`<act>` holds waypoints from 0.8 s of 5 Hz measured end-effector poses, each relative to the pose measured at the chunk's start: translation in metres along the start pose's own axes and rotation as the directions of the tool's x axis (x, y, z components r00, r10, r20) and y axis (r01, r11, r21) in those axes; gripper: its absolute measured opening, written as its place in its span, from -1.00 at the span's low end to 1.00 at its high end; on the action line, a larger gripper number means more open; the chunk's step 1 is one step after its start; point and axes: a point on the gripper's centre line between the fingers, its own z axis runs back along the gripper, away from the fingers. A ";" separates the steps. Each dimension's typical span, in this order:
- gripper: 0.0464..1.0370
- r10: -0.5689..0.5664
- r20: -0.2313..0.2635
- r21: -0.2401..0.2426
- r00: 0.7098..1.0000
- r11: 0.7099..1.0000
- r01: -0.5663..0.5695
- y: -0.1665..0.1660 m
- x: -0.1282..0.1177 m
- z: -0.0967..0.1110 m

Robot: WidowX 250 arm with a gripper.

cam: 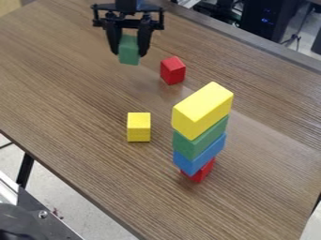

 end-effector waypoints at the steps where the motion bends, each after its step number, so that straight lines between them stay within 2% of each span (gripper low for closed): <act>1: 0.08 0.008 -0.004 -0.002 1.000 1.000 -0.008 0.002 0.000 0.000; 2: 0.21 0.014 -0.024 0.015 1.000 1.000 -0.014 0.003 0.001 0.000; 3: 0.80 -0.003 -0.031 0.036 1.000 0.999 0.004 0.002 0.004 0.001; 4: 0.93 -0.009 -0.027 0.033 1.000 0.999 0.010 0.001 0.004 0.003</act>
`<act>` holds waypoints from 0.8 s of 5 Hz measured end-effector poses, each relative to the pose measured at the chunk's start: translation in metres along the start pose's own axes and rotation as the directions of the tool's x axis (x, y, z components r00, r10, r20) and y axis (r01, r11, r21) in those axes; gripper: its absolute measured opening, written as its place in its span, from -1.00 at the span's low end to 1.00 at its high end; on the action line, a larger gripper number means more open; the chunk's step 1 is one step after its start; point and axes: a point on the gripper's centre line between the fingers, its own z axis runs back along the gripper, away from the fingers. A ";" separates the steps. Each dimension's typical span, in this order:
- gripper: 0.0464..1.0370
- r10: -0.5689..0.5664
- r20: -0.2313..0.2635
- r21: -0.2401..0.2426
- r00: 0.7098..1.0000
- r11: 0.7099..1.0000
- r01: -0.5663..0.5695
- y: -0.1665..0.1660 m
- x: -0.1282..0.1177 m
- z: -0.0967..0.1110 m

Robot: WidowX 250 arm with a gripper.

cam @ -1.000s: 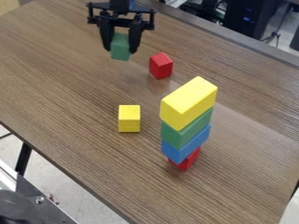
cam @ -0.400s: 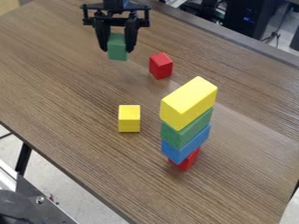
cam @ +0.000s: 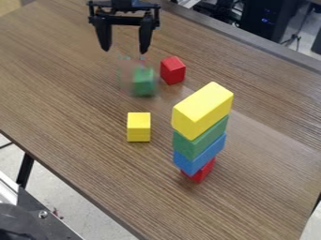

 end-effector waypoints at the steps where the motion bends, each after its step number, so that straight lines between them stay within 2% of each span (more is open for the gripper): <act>1: 0.92 0.002 0.004 -0.008 1.000 1.000 -0.002 -0.001 0.000 0.001; 2: 0.92 -0.027 0.046 -0.032 0.999 0.999 0.029 -0.008 -0.002 0.016; 3: 0.92 -0.146 0.168 0.052 0.975 0.989 0.139 -0.025 -0.016 0.061; 4: 0.92 -0.355 0.226 0.168 0.907 0.932 0.322 -0.060 -0.044 0.105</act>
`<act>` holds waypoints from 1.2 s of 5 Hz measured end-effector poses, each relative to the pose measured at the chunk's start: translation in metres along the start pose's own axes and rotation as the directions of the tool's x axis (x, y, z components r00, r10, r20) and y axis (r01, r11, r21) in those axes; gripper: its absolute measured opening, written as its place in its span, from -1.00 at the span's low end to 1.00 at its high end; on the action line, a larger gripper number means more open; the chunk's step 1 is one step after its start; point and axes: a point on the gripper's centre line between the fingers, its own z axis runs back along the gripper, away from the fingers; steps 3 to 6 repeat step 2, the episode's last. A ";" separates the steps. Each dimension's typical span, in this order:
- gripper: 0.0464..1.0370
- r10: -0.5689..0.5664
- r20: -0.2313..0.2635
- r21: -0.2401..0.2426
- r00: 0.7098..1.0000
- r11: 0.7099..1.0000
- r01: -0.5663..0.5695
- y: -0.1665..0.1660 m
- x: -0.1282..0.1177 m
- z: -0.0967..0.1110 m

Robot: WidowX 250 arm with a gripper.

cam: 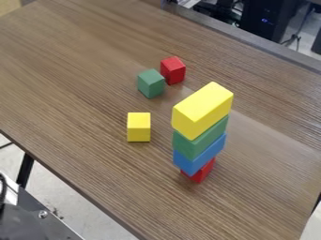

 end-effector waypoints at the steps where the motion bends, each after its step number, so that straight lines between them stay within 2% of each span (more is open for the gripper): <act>1: 0.92 -0.133 -0.032 -0.055 0.991 0.990 0.131 -0.024 -0.016 0.016; 2: 0.92 -0.177 -0.060 -0.116 0.982 0.979 0.169 -0.033 -0.024 0.020; 6: 0.92 -0.177 -0.060 -0.116 0.982 0.979 0.169 -0.033 -0.024 0.020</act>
